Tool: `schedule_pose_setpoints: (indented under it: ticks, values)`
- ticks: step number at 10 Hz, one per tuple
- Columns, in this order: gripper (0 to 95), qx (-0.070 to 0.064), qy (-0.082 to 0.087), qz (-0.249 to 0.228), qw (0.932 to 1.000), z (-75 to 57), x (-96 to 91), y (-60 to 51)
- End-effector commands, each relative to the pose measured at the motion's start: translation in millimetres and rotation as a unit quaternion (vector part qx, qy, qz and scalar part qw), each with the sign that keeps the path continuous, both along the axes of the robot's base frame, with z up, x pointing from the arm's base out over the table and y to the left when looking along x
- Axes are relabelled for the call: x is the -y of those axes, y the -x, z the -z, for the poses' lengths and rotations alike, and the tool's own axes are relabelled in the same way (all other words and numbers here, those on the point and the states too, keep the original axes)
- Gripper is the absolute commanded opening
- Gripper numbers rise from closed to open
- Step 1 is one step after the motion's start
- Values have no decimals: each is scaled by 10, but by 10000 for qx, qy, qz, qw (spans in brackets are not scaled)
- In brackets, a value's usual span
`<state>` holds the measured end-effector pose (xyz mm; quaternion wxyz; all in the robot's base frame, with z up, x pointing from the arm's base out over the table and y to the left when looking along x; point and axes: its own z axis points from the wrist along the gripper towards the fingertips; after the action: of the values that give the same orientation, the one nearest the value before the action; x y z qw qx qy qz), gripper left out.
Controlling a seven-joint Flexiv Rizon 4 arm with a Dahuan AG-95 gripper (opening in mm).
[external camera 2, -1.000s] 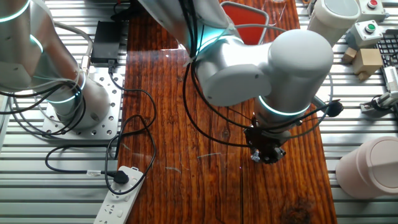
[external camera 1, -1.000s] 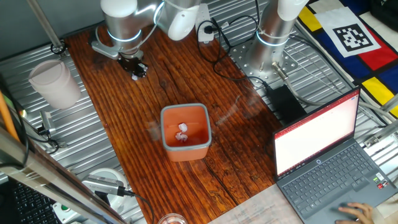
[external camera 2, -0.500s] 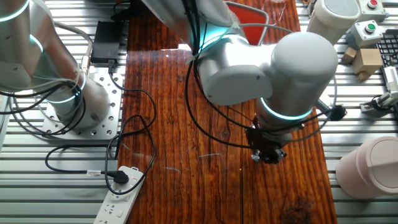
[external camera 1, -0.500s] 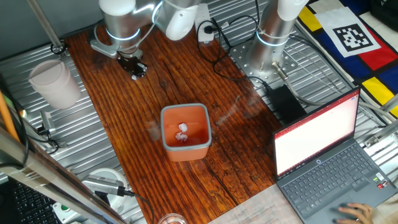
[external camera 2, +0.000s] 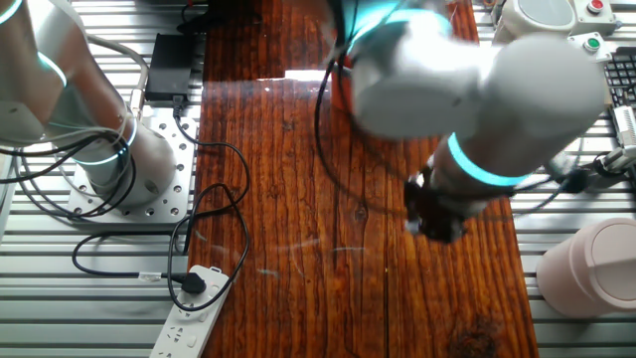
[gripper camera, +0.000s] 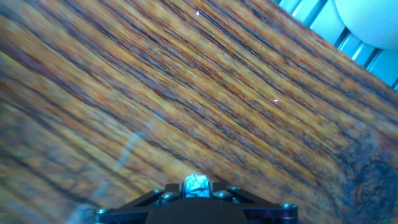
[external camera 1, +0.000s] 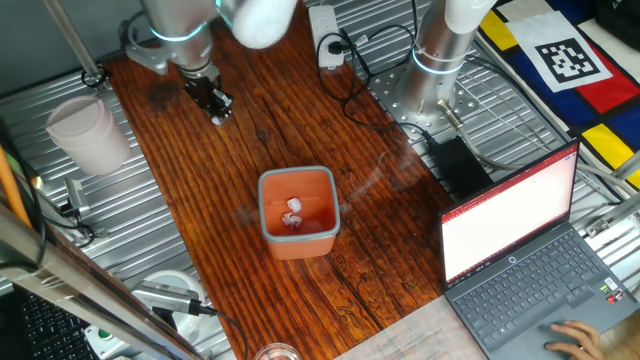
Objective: Put the garbage in the trash can
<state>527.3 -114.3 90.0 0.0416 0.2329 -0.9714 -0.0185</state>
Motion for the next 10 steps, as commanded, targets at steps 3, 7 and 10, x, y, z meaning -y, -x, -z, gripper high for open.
schedule_pose_setpoints:
  ticks: [3,7,10]
  values:
    - [0,-247,-242,1026,9941,-523,-962,167]
    - [0,-295,-364,1351,9897,-576,-1322,228]
    - [0,-251,-314,1223,9917,-557,-1295,226]
